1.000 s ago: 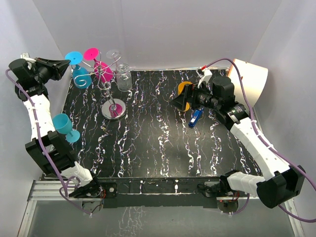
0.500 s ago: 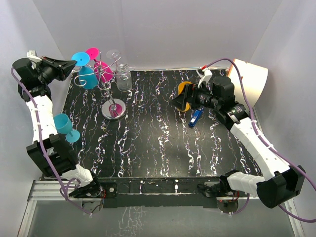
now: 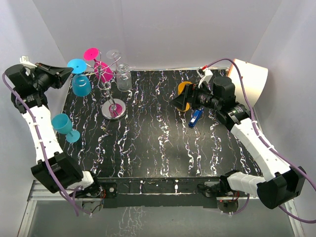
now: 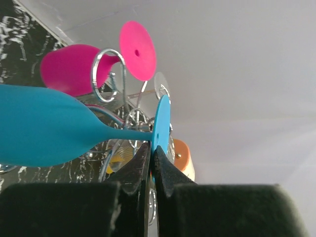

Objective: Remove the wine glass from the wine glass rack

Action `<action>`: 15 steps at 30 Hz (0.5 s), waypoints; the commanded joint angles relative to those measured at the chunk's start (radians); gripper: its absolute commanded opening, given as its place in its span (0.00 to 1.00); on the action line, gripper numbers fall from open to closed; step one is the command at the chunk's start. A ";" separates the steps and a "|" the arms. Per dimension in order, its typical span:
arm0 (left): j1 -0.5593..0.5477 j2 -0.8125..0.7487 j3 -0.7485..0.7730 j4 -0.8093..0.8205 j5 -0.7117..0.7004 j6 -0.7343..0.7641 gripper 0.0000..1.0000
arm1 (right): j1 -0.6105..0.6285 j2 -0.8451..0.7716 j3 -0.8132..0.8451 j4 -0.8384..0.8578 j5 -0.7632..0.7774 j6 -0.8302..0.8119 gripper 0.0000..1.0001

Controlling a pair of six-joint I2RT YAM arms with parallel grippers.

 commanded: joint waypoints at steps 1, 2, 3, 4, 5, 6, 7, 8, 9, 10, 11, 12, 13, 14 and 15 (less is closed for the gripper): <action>0.036 -0.060 0.040 -0.149 -0.085 0.098 0.00 | 0.002 -0.034 0.034 0.033 -0.001 -0.010 0.98; 0.039 -0.066 0.054 -0.181 -0.110 0.118 0.00 | 0.002 -0.034 0.034 0.032 0.000 -0.011 0.98; 0.040 -0.071 0.072 -0.203 -0.132 0.139 0.00 | 0.002 -0.035 0.034 0.031 0.000 -0.010 0.98; 0.040 -0.078 0.091 -0.226 -0.158 0.164 0.00 | 0.002 -0.034 0.034 0.030 0.000 -0.011 0.98; 0.040 -0.085 0.115 -0.245 -0.185 0.191 0.00 | 0.002 -0.033 0.034 0.028 0.000 -0.012 0.98; 0.040 -0.096 0.138 -0.260 -0.214 0.220 0.00 | 0.002 -0.031 0.033 0.028 0.001 -0.012 0.98; 0.039 -0.106 0.162 -0.276 -0.248 0.250 0.00 | 0.002 -0.030 0.032 0.028 0.001 -0.012 0.98; 0.036 -0.116 0.192 -0.292 -0.283 0.289 0.00 | 0.002 -0.029 0.032 0.029 0.000 -0.011 0.98; 0.030 -0.125 0.218 -0.304 -0.312 0.321 0.00 | 0.003 -0.027 0.031 0.031 -0.001 -0.009 0.98; 0.017 -0.130 0.242 -0.309 -0.328 0.364 0.00 | 0.003 -0.025 0.030 0.032 0.000 -0.008 0.98; 0.005 -0.133 0.264 -0.304 -0.331 0.388 0.00 | 0.003 -0.024 0.029 0.033 -0.001 -0.008 0.98; -0.010 -0.138 0.276 -0.285 -0.313 0.423 0.00 | 0.003 -0.023 0.029 0.033 0.002 -0.008 0.99; -0.026 -0.144 0.281 -0.252 -0.279 0.446 0.00 | 0.002 -0.023 0.029 0.031 0.005 -0.007 0.98; -0.045 -0.148 0.286 -0.215 -0.238 0.466 0.00 | 0.003 -0.020 0.029 0.029 0.009 -0.009 0.98; -0.067 -0.153 0.294 -0.187 -0.200 0.486 0.00 | 0.002 -0.020 0.029 0.027 0.014 -0.011 0.98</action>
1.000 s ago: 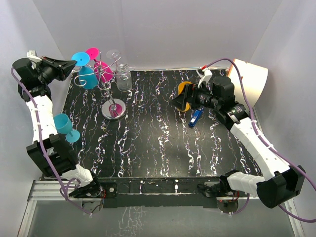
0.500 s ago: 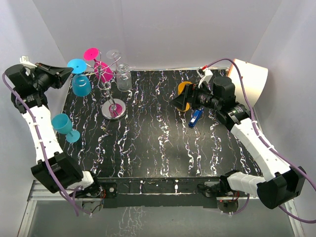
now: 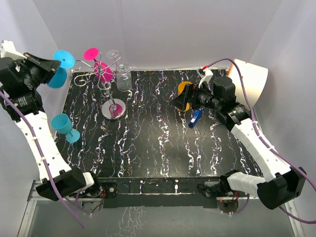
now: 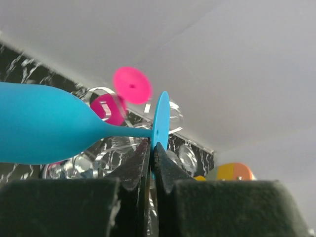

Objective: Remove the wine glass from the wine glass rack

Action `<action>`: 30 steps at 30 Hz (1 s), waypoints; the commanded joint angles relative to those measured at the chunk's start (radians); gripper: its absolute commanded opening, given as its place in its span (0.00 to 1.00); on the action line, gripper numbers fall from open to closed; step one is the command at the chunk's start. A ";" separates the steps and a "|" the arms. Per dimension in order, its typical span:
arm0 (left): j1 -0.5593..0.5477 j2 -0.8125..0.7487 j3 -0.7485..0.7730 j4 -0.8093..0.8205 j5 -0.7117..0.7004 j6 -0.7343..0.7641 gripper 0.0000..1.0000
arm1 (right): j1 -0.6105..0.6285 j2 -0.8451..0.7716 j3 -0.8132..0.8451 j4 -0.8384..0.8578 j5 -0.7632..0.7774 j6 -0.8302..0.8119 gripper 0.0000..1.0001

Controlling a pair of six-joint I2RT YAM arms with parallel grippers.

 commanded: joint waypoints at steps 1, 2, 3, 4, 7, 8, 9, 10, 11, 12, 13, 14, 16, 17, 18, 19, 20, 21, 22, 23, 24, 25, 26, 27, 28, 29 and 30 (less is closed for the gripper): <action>-0.090 -0.077 0.072 0.122 0.112 0.170 0.00 | 0.002 -0.011 0.029 0.024 0.017 -0.012 0.98; -0.112 -0.082 0.078 0.151 0.151 0.181 0.00 | 0.002 -0.011 0.029 0.021 0.021 -0.013 0.98; -0.135 -0.086 0.087 0.179 0.190 0.190 0.00 | 0.002 -0.010 0.028 0.020 0.024 -0.013 0.99; -0.158 -0.088 0.094 0.209 0.240 0.195 0.00 | 0.002 -0.009 0.027 0.020 0.026 -0.014 0.98; -0.238 -0.111 0.079 0.356 0.422 0.166 0.00 | 0.002 -0.009 0.025 0.018 0.023 -0.011 0.98; -0.268 -0.122 0.062 0.421 0.469 0.138 0.00 | 0.002 -0.009 0.027 0.017 0.024 -0.010 0.98; -0.294 -0.136 0.039 0.484 0.510 0.104 0.00 | 0.003 -0.008 0.028 0.017 0.024 -0.011 0.98; -0.318 -0.149 0.011 0.563 0.543 0.057 0.00 | 0.002 -0.009 0.032 0.017 0.021 -0.010 0.98; -0.339 -0.164 -0.031 0.655 0.568 -0.017 0.00 | 0.003 -0.010 0.036 0.020 0.018 -0.007 0.98; -0.355 -0.179 -0.079 0.783 0.592 -0.113 0.00 | 0.003 -0.014 0.039 0.025 0.014 -0.003 0.98; -0.369 -0.192 -0.139 0.927 0.607 -0.228 0.00 | 0.003 -0.017 0.044 0.035 0.008 0.005 0.98; -0.377 -0.204 -0.204 1.111 0.612 -0.370 0.00 | 0.002 -0.020 0.048 0.049 -0.007 0.014 0.98; -0.385 -0.214 -0.299 1.397 0.595 -0.646 0.00 | 0.002 -0.030 0.045 0.112 -0.060 0.051 0.98; -0.386 -0.218 -0.327 1.468 0.575 -0.703 0.00 | 0.002 -0.039 0.040 0.157 -0.094 0.081 0.99; -0.386 -0.224 -0.355 1.508 0.549 -0.788 0.00 | 0.001 -0.045 0.029 0.219 -0.122 0.121 0.98; -0.391 -0.234 -0.387 1.531 0.517 -0.847 0.00 | 0.002 -0.051 0.014 0.307 -0.142 0.164 0.98; -0.398 -0.246 -0.422 1.557 0.479 -0.895 0.00 | 0.002 -0.057 0.000 0.377 -0.156 0.214 0.98; -0.406 -0.255 -0.471 1.588 0.444 -0.952 0.00 | 0.002 -0.060 -0.016 0.452 -0.167 0.264 0.99; -0.412 -0.263 -0.507 1.632 0.406 -1.016 0.00 | 0.002 -0.062 -0.032 0.520 -0.170 0.309 0.98; -0.417 -0.266 -0.541 1.689 0.371 -1.078 0.00 | 0.002 -0.061 -0.048 0.592 -0.168 0.362 0.98; -0.421 -0.268 -0.576 1.756 0.334 -1.144 0.00 | 0.002 -0.055 -0.064 0.660 -0.163 0.411 0.98; -0.424 -0.267 -0.605 1.812 0.299 -1.201 0.00 | 0.002 -0.046 -0.077 0.729 -0.159 0.474 0.98; -0.427 -0.267 -0.627 1.854 0.269 -1.250 0.00 | 0.003 -0.032 -0.087 0.801 -0.158 0.533 0.98; -0.434 -0.268 -0.645 1.890 0.238 -1.281 0.00 | 0.002 -0.006 -0.094 0.865 -0.160 0.611 0.98; -0.438 -0.270 -0.655 1.898 0.228 -1.296 0.00 | 0.003 0.021 -0.096 0.930 -0.166 0.672 0.99; -0.442 -0.273 -0.660 1.890 0.230 -1.299 0.00 | 0.006 0.051 -0.088 0.985 -0.176 0.729 0.98; -0.444 -0.277 -0.661 1.868 0.237 -1.294 0.00 | 0.011 0.085 -0.078 1.033 -0.186 0.776 0.98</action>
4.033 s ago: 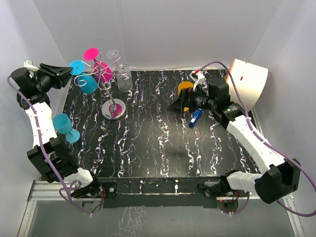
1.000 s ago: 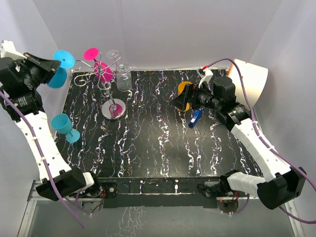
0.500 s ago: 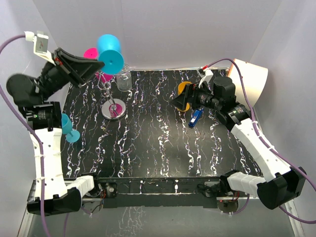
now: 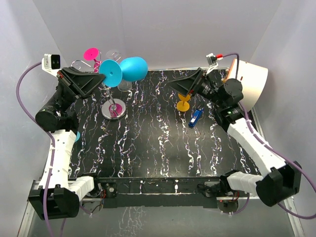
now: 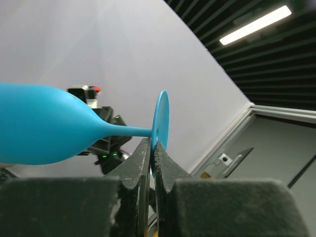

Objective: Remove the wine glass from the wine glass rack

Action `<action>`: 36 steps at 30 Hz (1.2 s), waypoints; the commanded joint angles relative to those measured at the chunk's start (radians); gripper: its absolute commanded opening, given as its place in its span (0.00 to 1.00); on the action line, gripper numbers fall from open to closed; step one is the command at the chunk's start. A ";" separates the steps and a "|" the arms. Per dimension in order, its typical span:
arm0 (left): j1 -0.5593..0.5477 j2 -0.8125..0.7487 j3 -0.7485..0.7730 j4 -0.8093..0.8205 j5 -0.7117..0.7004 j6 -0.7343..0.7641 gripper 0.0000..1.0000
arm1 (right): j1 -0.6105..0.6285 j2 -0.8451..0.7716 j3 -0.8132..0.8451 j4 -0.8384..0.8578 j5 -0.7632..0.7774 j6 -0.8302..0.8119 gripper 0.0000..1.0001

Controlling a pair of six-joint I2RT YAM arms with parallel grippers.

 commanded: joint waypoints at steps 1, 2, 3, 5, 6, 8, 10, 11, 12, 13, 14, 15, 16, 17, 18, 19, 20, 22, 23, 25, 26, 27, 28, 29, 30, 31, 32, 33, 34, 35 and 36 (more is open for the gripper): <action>-0.017 -0.041 -0.006 0.166 -0.097 -0.149 0.00 | 0.019 0.119 0.017 0.414 -0.045 0.336 0.98; -0.020 -0.047 -0.013 0.154 -0.096 -0.145 0.00 | 0.029 0.150 0.029 0.459 -0.050 0.374 0.98; -0.023 -0.047 -0.021 0.153 -0.101 -0.152 0.00 | 0.043 0.176 0.039 0.506 -0.050 0.411 0.98; -0.027 -0.042 -0.040 0.163 -0.111 -0.174 0.00 | 0.076 0.219 0.059 0.608 -0.034 0.459 0.99; -0.029 -0.040 -0.046 0.162 -0.112 -0.181 0.00 | 0.093 0.237 0.071 0.642 -0.025 0.471 0.98; -0.030 -0.040 -0.059 0.153 -0.117 -0.188 0.00 | 0.129 0.263 0.100 0.677 -0.006 0.475 0.98; -0.032 -0.040 -0.067 0.141 -0.118 -0.192 0.00 | 0.159 0.282 0.129 0.688 0.016 0.468 0.98; -0.032 -0.042 -0.070 0.133 -0.117 -0.193 0.00 | 0.171 0.290 0.139 0.694 0.025 0.465 0.98; -0.033 -0.043 -0.075 0.119 -0.115 -0.191 0.00 | 0.185 0.298 0.148 0.706 0.036 0.464 0.99; -0.034 -0.044 -0.081 0.112 -0.115 -0.191 0.00 | 0.194 0.306 0.154 0.723 0.044 0.466 0.98; -0.034 -0.045 -0.086 0.105 -0.114 -0.192 0.00 | 0.201 0.311 0.158 0.738 0.055 0.468 0.98; -0.034 -0.045 -0.092 0.103 -0.115 -0.194 0.00 | 0.208 0.318 0.161 0.750 0.063 0.472 0.97; -0.035 -0.045 -0.098 0.101 -0.115 -0.198 0.00 | 0.214 0.324 0.168 0.763 0.072 0.477 0.95; -0.037 -0.044 -0.103 0.099 -0.114 -0.201 0.00 | 0.220 0.335 0.174 0.777 0.076 0.483 0.89; -0.037 -0.045 -0.108 0.092 -0.111 -0.200 0.00 | 0.223 0.344 0.180 0.796 0.077 0.492 0.81; -0.039 -0.046 -0.111 0.083 -0.109 -0.200 0.00 | 0.227 0.353 0.183 0.823 0.077 0.503 0.74; -0.039 -0.047 -0.115 0.075 -0.106 -0.198 0.00 | 0.229 0.359 0.186 0.846 0.074 0.514 0.70; -0.041 -0.049 -0.122 0.060 -0.104 -0.195 0.00 | 0.229 0.365 0.180 0.884 0.071 0.537 0.61; -0.041 -0.049 -0.126 0.049 -0.101 -0.194 0.00 | 0.229 0.366 0.171 0.900 0.071 0.547 0.56; -0.041 -0.055 -0.137 0.027 -0.095 -0.184 0.00 | 0.229 0.361 0.145 0.942 0.075 0.568 0.44; -0.042 -0.059 -0.142 0.005 -0.086 -0.176 0.00 | 0.229 0.358 0.131 0.970 0.078 0.578 0.36; -0.041 -0.066 -0.148 -0.035 -0.075 -0.159 0.08 | 0.229 0.353 0.115 0.987 0.077 0.586 0.27; -0.042 -0.077 -0.152 -0.092 -0.064 -0.133 0.17 | 0.228 0.345 0.100 0.996 0.078 0.590 0.16; -0.041 -0.089 -0.156 -0.155 -0.055 -0.103 0.23 | 0.228 0.333 0.083 0.997 0.077 0.590 0.08; -0.042 -0.101 -0.160 -0.205 -0.053 -0.069 0.28 | 0.228 0.320 0.065 0.994 0.080 0.590 0.01; -0.042 -0.114 -0.162 -0.252 -0.052 -0.040 0.35 | 0.227 0.305 0.047 0.987 0.081 0.588 0.00; -0.041 -0.123 -0.160 -0.297 -0.046 -0.010 0.45 | 0.223 0.287 0.022 0.979 0.080 0.583 0.00; -0.041 -0.131 -0.154 -0.355 -0.030 0.026 0.57 | 0.217 0.264 -0.001 0.963 0.077 0.578 0.00; -0.041 -0.136 -0.143 -0.424 -0.014 0.069 0.67 | 0.207 0.238 -0.033 0.938 0.074 0.567 0.00; -0.042 -0.139 -0.124 -0.503 0.002 0.122 0.74 | 0.198 0.208 -0.078 0.895 0.068 0.538 0.00; -0.041 -0.141 -0.103 -0.629 0.017 0.185 0.85 | 0.187 0.173 -0.109 0.840 0.058 0.504 0.00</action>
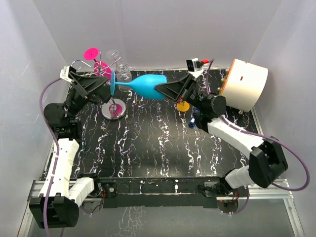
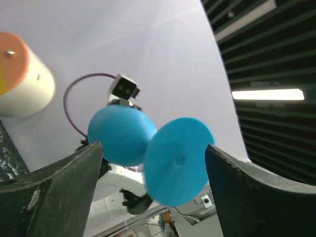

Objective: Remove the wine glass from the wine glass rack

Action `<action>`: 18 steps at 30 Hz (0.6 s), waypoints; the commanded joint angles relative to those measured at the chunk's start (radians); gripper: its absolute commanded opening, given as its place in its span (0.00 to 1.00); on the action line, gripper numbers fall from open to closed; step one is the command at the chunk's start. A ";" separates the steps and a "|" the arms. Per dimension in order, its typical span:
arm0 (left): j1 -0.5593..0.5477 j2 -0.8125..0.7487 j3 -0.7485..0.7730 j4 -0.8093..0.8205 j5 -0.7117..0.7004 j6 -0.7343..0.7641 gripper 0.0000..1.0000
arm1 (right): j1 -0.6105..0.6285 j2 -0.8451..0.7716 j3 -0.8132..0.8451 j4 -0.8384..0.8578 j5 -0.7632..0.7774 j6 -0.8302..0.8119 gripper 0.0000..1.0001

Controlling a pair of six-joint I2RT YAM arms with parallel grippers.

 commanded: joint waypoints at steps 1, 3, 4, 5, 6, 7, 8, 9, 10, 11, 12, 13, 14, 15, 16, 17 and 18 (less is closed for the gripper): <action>-0.006 -0.056 0.099 -0.408 0.078 0.300 0.95 | -0.049 -0.147 -0.118 -0.159 -0.025 -0.134 0.00; -0.005 -0.065 0.150 -0.651 0.072 0.443 0.99 | -0.081 -0.238 -0.138 -0.476 -0.034 -0.314 0.00; -0.005 -0.069 0.189 -0.769 0.054 0.575 0.99 | -0.090 -0.284 -0.127 -0.699 0.010 -0.444 0.00; -0.005 -0.070 0.250 -0.905 0.021 0.680 0.99 | -0.092 -0.329 -0.107 -0.920 0.086 -0.567 0.00; -0.006 -0.071 0.299 -1.024 -0.025 0.778 0.99 | -0.092 -0.363 -0.096 -1.105 0.183 -0.676 0.00; -0.006 -0.071 0.347 -1.142 -0.078 0.868 0.99 | -0.093 -0.398 -0.093 -1.227 0.260 -0.746 0.00; -0.005 -0.072 0.385 -1.233 -0.132 0.936 0.99 | -0.094 -0.418 -0.087 -1.338 0.332 -0.816 0.00; -0.004 -0.075 0.418 -1.296 -0.178 0.990 0.99 | -0.094 -0.431 -0.083 -1.416 0.380 -0.876 0.00; -0.004 -0.078 0.445 -1.347 -0.222 1.032 0.99 | -0.095 -0.440 -0.082 -1.470 0.399 -0.932 0.00; -0.004 -0.081 0.463 -1.378 -0.255 1.063 0.99 | -0.094 -0.439 -0.078 -1.512 0.402 -0.988 0.00; -0.005 -0.086 0.473 -1.399 -0.281 1.084 0.99 | -0.094 -0.431 -0.067 -1.567 0.398 -1.032 0.00; -0.005 -0.089 0.478 -1.411 -0.303 1.096 0.99 | -0.094 -0.413 -0.053 -1.606 0.388 -1.076 0.00; -0.005 -0.092 0.480 -1.416 -0.311 1.104 0.99 | -0.094 -0.391 -0.029 -1.647 0.374 -1.117 0.00; -0.004 -0.093 0.480 -1.421 -0.315 1.107 0.99 | -0.094 -0.358 0.001 -1.684 0.367 -1.150 0.00; -0.005 -0.094 0.478 -1.422 -0.317 1.107 0.99 | -0.094 -0.319 0.037 -1.728 0.374 -1.176 0.00; -0.005 -0.095 0.475 -1.420 -0.317 1.106 0.99 | -0.094 -0.275 0.099 -1.772 0.390 -1.199 0.00; -0.004 -0.096 0.473 -1.418 -0.316 1.103 0.99 | -0.094 -0.225 0.154 -1.814 0.405 -1.209 0.00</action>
